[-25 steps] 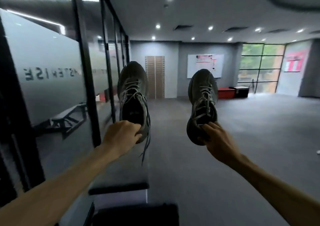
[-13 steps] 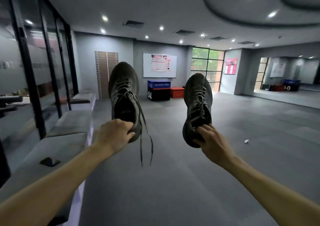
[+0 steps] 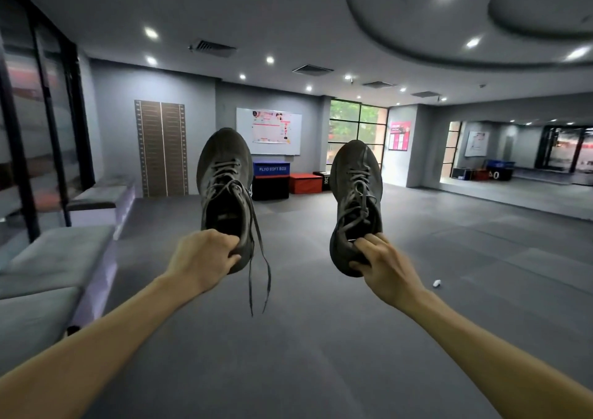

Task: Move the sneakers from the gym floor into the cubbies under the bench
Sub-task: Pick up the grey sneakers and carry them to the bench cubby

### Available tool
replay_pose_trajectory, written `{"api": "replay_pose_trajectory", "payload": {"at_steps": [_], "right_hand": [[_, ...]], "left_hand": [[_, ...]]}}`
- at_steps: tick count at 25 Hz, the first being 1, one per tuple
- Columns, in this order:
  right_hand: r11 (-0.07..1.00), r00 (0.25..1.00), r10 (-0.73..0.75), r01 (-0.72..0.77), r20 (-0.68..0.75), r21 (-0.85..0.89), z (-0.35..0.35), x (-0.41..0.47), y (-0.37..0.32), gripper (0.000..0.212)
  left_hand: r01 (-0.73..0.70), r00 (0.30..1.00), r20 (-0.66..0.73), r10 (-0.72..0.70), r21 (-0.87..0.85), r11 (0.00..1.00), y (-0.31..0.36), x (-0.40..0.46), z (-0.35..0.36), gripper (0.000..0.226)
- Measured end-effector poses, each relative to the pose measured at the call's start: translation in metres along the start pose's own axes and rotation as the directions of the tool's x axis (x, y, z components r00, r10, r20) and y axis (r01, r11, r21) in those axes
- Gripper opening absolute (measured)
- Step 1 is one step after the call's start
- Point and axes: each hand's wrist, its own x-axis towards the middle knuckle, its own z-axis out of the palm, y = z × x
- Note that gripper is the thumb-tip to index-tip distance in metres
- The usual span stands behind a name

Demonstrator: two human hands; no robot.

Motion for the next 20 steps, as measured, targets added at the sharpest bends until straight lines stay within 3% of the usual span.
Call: {"api": "replay_pose_trajectory", "payload": {"at_steps": [7,12,16,20], "right_hand": [[0.996,0.998,-0.061,0.06,0.008,0.071,0.119,0.124,0.077,0.018],[0.962,0.981,-0.194,0.187,0.017,0.198,0.228,0.246,0.101,0.018],[0.884,0.938,-0.345,0.316,0.024,0.344,0.309,0.339,0.074,0.018],[0.751,0.866,-0.499,0.436,-0.005,0.497,0.392,0.411,0.001,0.014]], "left_hand": [[0.096,0.995,0.001,-0.096,0.029,0.995,-0.047,0.127,0.096,0.02],[0.271,0.961,0.033,-0.274,0.071,0.96,-0.115,0.201,0.156,0.02],[0.405,0.907,0.012,-0.42,0.241,0.882,-0.176,0.223,0.171,0.02],[0.58,0.779,-0.023,-0.627,0.406,0.706,-0.246,0.207,0.173,0.019]]}}
